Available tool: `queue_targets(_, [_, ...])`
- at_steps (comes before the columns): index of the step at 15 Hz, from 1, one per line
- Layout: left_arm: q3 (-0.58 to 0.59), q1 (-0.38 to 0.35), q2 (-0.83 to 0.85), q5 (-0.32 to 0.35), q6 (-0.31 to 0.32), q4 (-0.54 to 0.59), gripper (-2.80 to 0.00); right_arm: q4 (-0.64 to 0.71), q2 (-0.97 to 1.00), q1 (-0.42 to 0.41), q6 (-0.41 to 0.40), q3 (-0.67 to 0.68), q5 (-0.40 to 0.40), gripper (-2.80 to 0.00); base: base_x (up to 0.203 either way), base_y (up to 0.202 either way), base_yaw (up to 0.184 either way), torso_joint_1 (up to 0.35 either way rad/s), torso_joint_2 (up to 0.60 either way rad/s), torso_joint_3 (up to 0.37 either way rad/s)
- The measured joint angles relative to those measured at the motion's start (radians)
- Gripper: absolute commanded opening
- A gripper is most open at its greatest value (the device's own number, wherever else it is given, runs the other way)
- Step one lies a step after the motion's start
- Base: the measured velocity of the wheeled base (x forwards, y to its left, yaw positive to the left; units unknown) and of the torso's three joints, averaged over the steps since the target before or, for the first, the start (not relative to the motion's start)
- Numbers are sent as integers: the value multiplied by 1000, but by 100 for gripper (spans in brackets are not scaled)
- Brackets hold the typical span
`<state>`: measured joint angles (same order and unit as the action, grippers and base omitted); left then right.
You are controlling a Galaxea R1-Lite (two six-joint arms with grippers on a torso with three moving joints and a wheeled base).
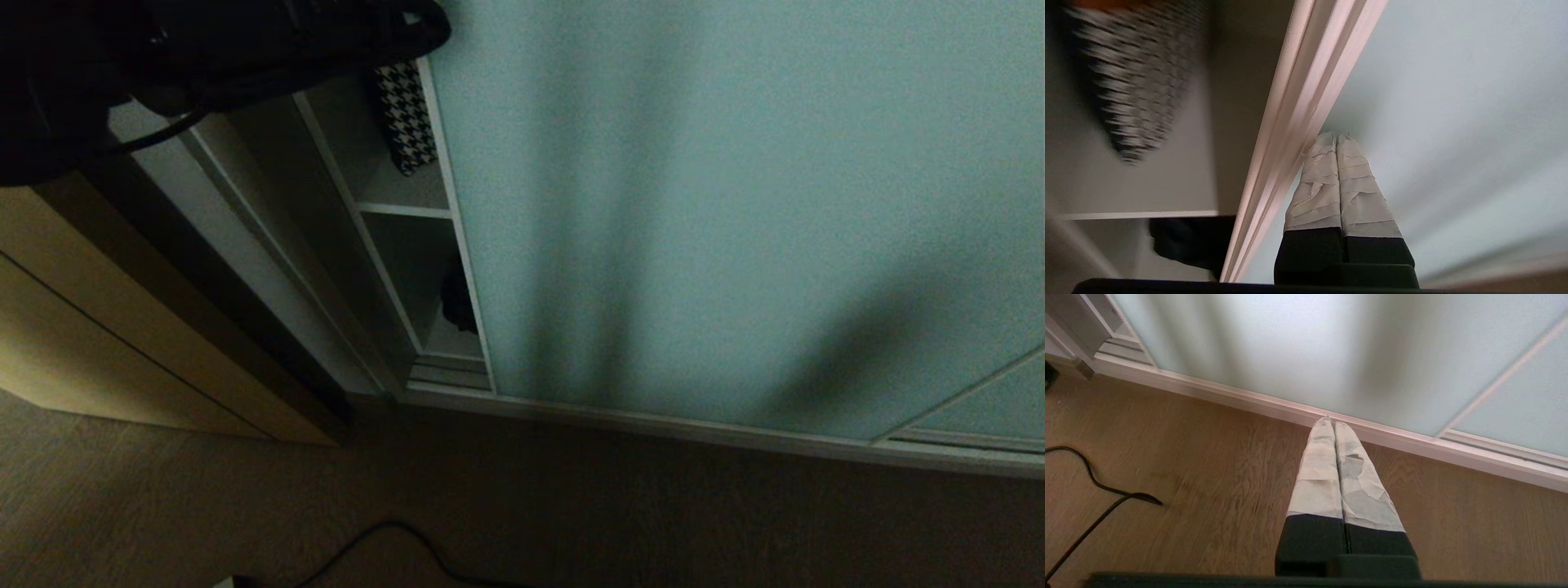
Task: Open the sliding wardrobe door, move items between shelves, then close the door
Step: Close the door
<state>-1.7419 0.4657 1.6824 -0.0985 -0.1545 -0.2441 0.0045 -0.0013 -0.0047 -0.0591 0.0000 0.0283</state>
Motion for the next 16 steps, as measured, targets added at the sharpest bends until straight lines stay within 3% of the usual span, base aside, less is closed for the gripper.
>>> queue_targets(6, [105,-17,-224,19,14,86,-280,0,0,0,0,0,0,-280,0,0,0,0,0,0])
queue_targets(8, [156,-17,-275,22,56,140,-280,0,0,0,0,0,0,-280,0,0,0,0,0,0])
queue_targets(10, [208,-22,-304,-26,117,156,-280,0,0,0,0,0,0,-280,0,0,0,0,0,0])
queue_targets(12, [246,-40,-325,-71,140,146,-280,0,0,0,0,0,0,-280,0,0,0,0,0,0])
queue_targets(16, [538,-129,-457,-200,164,108,-280,0,0,0,0,0,0,-280,0,0,0,0,0,0])
